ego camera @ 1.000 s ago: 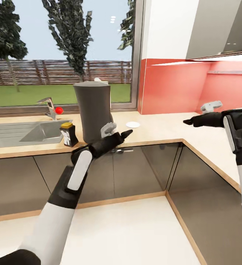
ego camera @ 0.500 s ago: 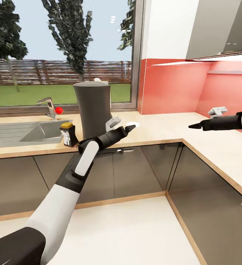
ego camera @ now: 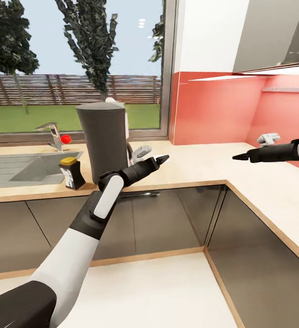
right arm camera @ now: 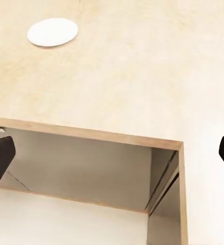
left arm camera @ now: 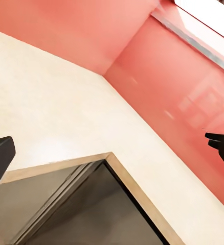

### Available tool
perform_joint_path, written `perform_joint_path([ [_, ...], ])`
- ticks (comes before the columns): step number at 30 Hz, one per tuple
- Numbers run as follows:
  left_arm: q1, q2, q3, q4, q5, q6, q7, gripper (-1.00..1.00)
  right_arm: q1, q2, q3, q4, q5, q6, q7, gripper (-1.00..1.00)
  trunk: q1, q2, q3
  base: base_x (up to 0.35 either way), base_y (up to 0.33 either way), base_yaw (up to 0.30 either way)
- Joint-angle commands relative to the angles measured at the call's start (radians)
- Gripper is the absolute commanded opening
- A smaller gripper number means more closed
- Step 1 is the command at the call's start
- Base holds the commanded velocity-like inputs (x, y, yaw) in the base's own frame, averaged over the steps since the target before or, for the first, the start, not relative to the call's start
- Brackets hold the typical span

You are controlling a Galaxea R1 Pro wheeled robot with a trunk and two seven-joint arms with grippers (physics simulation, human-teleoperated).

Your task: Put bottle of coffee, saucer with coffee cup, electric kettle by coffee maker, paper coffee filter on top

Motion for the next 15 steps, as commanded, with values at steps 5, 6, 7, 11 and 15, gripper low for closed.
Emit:
perform_joint_path([
  [5,-0.001,-0.001,0.001,0.000,0.001,0.004,-0.002,1.00,-0.001,-0.001,0.001,-0.001,0.011,0.001,0.009,1.00,0.000,-0.001,0.001,0.160,-0.135,0.233],
  [6,-0.001,-0.001,0.001,0.000,0.001,0.004,-0.002,1.00,-0.001,-0.001,0.001,-0.001,0.011,0.001,0.009,1.00,0.000,-0.001,0.002,0.066,-0.056,0.238],
  [7,-0.001,-0.001,0.000,-0.001,0.001,0.004,-0.002,1.00,-0.001,-0.001,0.001,-0.001,0.011,0.001,0.009,1.00,0.000,-0.001,0.002,0.075,-0.079,0.142],
  [11,-0.001,-0.001,-0.001,-0.001,0.001,0.004,-0.002,1.00,0.000,-0.001,0.001,-0.002,0.011,0.001,0.009,1.00,0.000,-0.001,0.003,0.116,-0.207,0.048],
  [15,-0.001,-0.001,-0.002,-0.001,0.001,0.004,-0.002,1.00,0.000,-0.001,0.001,-0.002,0.011,0.001,0.009,1.00,0.000,-0.001,0.003,0.138,-0.263,0.010],
])
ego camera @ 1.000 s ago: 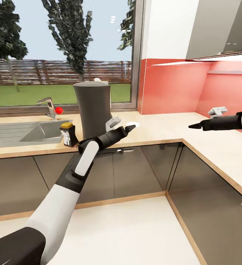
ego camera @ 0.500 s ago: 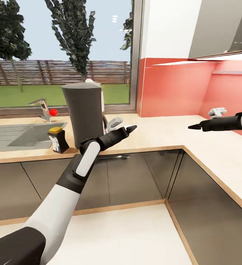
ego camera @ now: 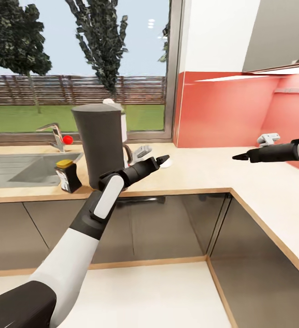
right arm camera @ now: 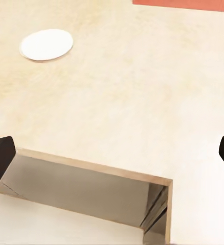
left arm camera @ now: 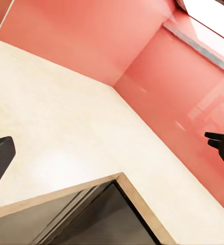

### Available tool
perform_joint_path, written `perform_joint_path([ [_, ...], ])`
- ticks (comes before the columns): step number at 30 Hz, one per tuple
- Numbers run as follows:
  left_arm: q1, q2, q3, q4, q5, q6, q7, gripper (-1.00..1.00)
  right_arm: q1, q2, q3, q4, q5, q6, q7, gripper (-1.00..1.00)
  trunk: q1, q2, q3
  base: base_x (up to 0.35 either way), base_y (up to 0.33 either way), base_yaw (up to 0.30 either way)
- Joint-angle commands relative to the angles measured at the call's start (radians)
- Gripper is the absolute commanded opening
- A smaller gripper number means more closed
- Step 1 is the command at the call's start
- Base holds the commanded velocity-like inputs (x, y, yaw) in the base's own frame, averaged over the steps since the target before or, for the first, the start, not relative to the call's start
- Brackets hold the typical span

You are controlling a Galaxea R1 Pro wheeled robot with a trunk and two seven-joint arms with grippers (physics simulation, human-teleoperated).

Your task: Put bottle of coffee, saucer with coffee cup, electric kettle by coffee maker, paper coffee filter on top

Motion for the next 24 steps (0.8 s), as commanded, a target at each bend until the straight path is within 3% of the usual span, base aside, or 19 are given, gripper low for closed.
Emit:
perform_joint_path([
  [1,-0.001,-0.001,0.001,0.000,0.001,0.004,-0.002,1.00,-0.001,-0.001,0.001,-0.001,0.011,0.001,0.009,1.00,0.000,-0.001,-0.001,0.143,-0.274,0.038],
  [13,-0.001,-0.001,0.001,0.000,0.001,0.004,-0.002,1.00,0.002,-0.001,0.001,-0.001,0.011,0.000,0.009,1.00,0.000,-0.001,-0.001,0.154,-0.269,0.192],
  [24,-0.001,-0.001,0.002,0.000,0.001,0.004,-0.002,1.00,0.006,-0.001,0.001,-0.001,0.011,0.000,0.009,1.00,0.000,-0.001,-0.001,0.144,-0.171,0.031],
])
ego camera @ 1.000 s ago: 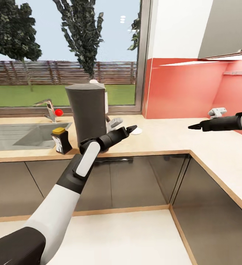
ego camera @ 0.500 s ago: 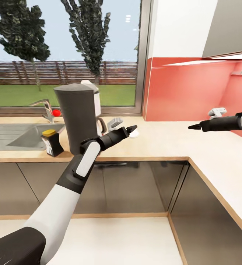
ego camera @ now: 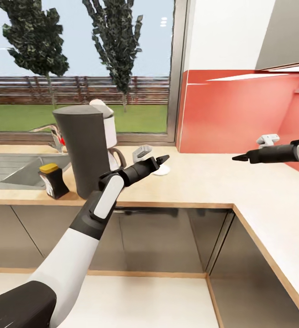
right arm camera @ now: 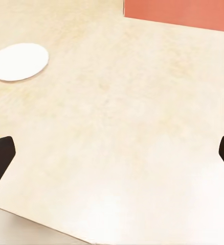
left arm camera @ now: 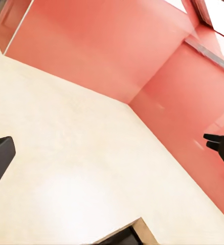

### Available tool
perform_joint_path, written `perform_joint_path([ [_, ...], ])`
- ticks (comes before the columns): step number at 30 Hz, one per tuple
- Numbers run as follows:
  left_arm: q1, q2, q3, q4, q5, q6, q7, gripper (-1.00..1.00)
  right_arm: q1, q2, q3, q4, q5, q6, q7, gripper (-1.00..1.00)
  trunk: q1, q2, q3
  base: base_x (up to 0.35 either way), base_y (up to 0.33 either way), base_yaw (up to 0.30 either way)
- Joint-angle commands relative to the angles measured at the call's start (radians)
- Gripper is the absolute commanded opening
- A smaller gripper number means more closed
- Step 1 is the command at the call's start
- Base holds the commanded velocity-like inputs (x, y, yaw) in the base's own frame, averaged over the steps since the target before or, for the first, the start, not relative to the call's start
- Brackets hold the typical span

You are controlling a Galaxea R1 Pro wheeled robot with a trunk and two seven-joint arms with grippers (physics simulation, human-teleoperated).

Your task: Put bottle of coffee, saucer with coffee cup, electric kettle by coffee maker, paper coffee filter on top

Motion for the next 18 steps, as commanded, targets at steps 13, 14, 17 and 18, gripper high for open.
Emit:
perform_joint_path([
  [13,-0.001,-0.001,0.003,0.001,0.001,0.004,-0.002,1.00,0.002,-0.001,0.001,-0.001,0.009,0.001,0.010,1.00,0.000,-0.001,-0.001,0.078,-0.042,0.000],
  [14,-0.001,-0.001,0.003,0.001,0.001,0.004,-0.002,1.00,0.002,-0.001,0.001,-0.001,0.009,0.001,0.010,1.00,0.000,-0.001,-0.001,0.210,-0.042,0.000],
  [17,-0.001,-0.001,0.003,0.001,0.001,0.003,-0.002,1.00,0.002,-0.001,0.001,-0.001,0.009,0.001,0.010,1.00,0.000,-0.001,-0.001,0.253,-0.066,0.000],
  [18,-0.001,-0.001,0.003,0.001,0.001,0.003,-0.002,1.00,0.002,-0.001,0.001,-0.001,0.009,0.001,0.010,1.00,0.000,-0.001,-0.001,0.274,-0.085,0.000],
])
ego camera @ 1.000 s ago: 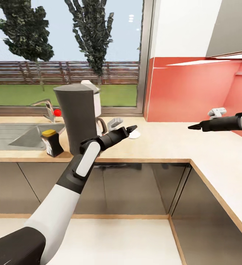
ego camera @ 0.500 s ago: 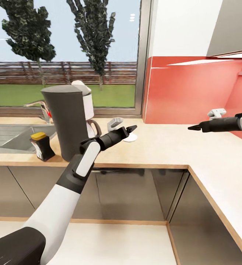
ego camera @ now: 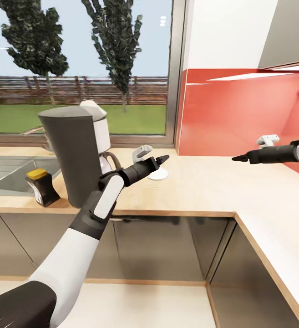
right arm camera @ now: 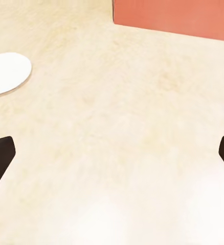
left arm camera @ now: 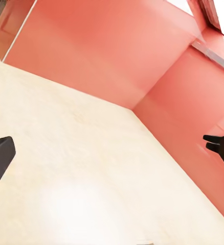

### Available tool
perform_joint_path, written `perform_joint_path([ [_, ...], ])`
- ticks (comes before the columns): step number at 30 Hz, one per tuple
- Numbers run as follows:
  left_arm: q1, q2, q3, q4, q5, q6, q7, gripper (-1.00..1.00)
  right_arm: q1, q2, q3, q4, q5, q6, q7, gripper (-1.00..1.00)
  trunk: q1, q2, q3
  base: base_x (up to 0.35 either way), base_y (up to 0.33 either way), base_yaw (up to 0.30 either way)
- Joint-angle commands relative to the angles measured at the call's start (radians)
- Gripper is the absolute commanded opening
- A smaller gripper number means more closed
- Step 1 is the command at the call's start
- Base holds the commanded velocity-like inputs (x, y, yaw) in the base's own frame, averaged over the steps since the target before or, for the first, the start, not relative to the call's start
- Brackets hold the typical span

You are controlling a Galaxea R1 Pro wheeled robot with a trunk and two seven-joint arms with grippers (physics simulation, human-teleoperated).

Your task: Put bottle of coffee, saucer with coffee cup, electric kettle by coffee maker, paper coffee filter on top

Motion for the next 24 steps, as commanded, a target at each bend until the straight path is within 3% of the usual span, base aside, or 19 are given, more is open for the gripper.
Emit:
perform_joint_path([
  [1,-0.001,0.000,0.001,0.000,0.001,0.004,-0.002,1.00,-0.001,-0.001,0.001,-0.001,0.011,0.001,0.009,1.00,0.000,-0.001,-0.001,0.258,-0.084,0.000],
  [8,-0.001,0.000,-0.007,0.000,0.001,0.000,0.002,1.00,-0.001,-0.001,0.001,-0.001,0.011,0.001,0.008,1.00,0.000,-0.001,-0.001,0.098,-0.033,0.000],
  [12,-0.001,0.000,-0.068,-0.002,0.001,-0.029,0.046,1.00,-0.001,0.000,0.002,0.000,0.011,0.001,0.008,1.00,0.000,-0.001,-0.001,0.020,-0.007,0.000],
  [15,-0.001,0.000,-0.096,-0.008,0.001,-0.052,0.144,1.00,0.000,0.001,0.003,0.001,0.011,0.000,0.007,1.00,0.000,-0.001,-0.001,0.008,-0.003,0.000],
  [16,-0.001,0.000,-0.110,-0.017,0.001,-0.063,0.225,1.00,0.000,0.002,0.003,0.002,0.012,0.000,0.006,1.00,0.000,-0.001,-0.001,0.004,-0.001,0.000],
  [20,-0.001,0.000,-0.154,-0.026,0.001,-0.077,0.348,1.00,0.000,0.003,0.003,0.003,0.012,0.000,0.004,1.00,0.000,-0.001,-0.001,0.002,-0.001,0.000],
  [22,-0.001,0.000,-0.196,-0.026,0.001,-0.112,0.395,1.00,0.000,0.003,0.003,0.003,0.012,0.000,0.005,1.00,0.000,-0.001,-0.001,0.001,0.000,0.000],
  [24,-0.001,0.000,-0.248,-0.027,0.001,-0.221,0.458,1.00,0.000,0.004,0.003,0.003,0.012,0.000,0.004,1.00,0.000,-0.001,-0.001,0.000,0.000,0.000],
])
